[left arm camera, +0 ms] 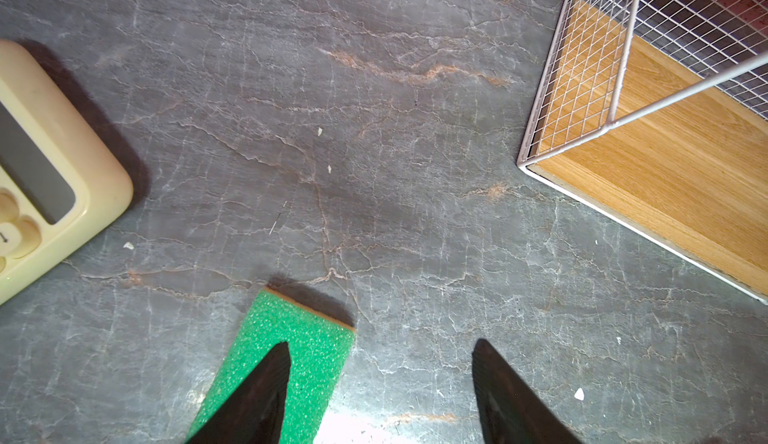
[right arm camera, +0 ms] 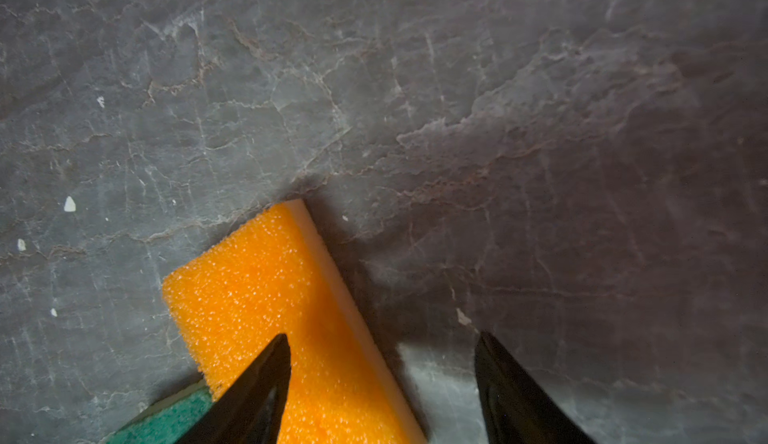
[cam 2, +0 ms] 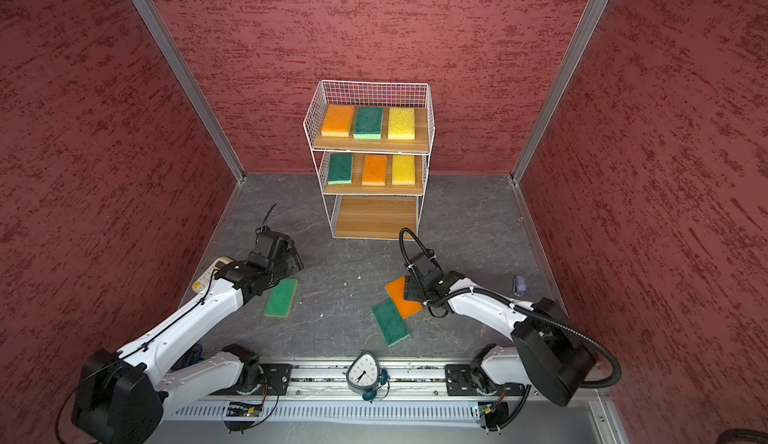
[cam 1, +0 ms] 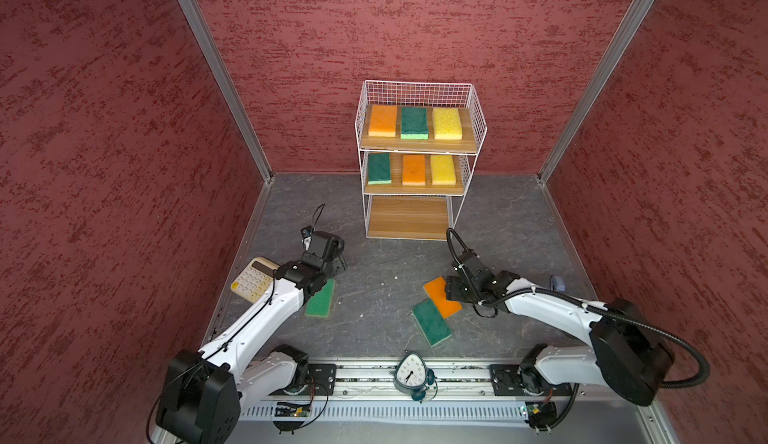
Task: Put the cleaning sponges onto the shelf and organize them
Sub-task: 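Lower the right gripper over the orange sponge on the table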
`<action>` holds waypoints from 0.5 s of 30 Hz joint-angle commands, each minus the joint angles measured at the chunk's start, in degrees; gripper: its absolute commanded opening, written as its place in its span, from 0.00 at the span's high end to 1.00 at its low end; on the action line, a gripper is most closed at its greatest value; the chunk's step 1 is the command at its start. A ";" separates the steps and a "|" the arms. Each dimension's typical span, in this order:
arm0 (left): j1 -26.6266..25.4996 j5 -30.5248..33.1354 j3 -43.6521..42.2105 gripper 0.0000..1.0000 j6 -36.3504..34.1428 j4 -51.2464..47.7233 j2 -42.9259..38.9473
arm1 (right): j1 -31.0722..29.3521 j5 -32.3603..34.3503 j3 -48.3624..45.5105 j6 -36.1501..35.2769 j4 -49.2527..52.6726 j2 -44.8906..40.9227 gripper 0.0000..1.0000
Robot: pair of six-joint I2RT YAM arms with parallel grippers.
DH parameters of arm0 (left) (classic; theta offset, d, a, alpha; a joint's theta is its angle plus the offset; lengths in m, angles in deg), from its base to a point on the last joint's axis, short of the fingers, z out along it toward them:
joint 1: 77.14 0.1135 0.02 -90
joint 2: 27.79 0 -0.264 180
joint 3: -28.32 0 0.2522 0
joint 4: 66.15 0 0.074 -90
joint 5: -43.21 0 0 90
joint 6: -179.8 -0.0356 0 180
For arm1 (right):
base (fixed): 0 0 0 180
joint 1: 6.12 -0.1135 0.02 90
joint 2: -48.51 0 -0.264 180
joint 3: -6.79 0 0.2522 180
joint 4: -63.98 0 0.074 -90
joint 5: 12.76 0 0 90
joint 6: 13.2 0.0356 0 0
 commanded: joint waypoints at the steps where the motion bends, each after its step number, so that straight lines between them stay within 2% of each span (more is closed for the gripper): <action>1: 0.35 -0.58 0.60 0.30 0.51 -0.13 -0.17 | -0.59 -2.11 0.07 -1.21 -2.67 1.03 0.31; 6: 0.36 -0.76 0.88 0.31 0.51 -0.05 -0.30 | -0.69 -3.42 1.14 -2.20 -3.33 4.82 0.36; 9: 0.38 -0.59 1.14 0.32 0.56 -0.32 -0.26 | -0.68 -3.99 2.11 -2.73 -3.55 6.50 0.44; 13: 0.34 -0.23 1.14 0.32 0.66 -0.54 -0.41 | -0.68 -3.57 3.87 -2.01 -3.68 10.29 0.60; 15: 0.32 -0.10 1.04 0.33 0.74 -0.49 -0.56 | -0.62 -2.80 4.97 -1.56 -3.73 11.43 0.63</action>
